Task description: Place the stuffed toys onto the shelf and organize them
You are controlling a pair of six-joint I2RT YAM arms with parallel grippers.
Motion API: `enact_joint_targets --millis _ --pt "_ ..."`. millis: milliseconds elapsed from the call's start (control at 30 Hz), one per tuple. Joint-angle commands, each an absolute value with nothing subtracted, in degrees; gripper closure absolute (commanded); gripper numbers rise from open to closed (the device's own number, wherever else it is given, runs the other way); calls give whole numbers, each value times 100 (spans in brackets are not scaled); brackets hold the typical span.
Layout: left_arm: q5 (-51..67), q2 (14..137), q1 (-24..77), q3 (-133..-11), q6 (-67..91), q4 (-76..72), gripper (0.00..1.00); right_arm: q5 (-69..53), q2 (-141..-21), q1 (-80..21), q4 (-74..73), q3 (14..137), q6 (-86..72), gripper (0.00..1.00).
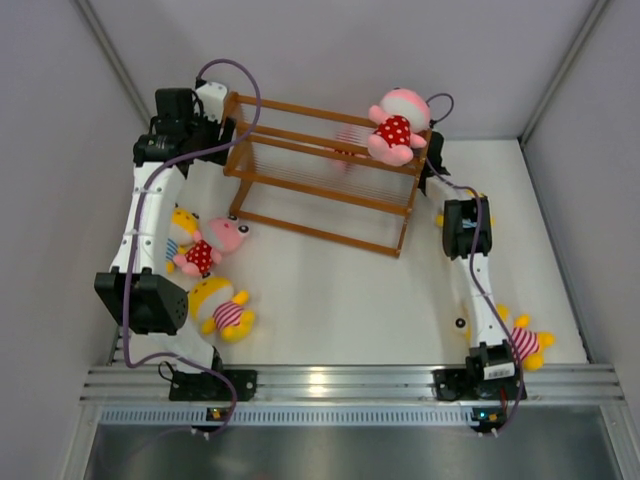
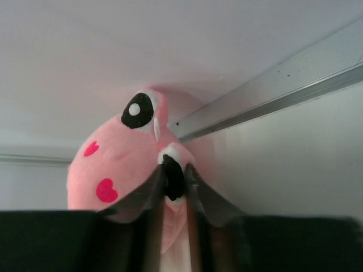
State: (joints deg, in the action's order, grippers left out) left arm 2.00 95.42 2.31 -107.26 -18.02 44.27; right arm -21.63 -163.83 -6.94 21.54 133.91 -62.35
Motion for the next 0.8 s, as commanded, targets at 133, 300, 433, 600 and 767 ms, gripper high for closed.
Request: enact_joint_targets --millis 133,300,433,600,767 --pt "88 9545 211 -10934 -1863 4412 27 -2092 -16314 -659 3040 13116 -6442 100" --pt "97 9492 211 -10881 -1898 4412 27 -1996 -15181 -440 3278 12114 -6074 100" --pt "88 9440 211 -10846 -1951 4421 26 -1548 -13872 -124 3498 10508 -5784 100" --pt "561 9282 211 -10828 -1951 4491 25 -731 -11851 429 3148 9186 -4698 100" --pt "1186 9027 246 -10802 -1960 4640 23 113 -10189 580 1997 8561 -3088 100"
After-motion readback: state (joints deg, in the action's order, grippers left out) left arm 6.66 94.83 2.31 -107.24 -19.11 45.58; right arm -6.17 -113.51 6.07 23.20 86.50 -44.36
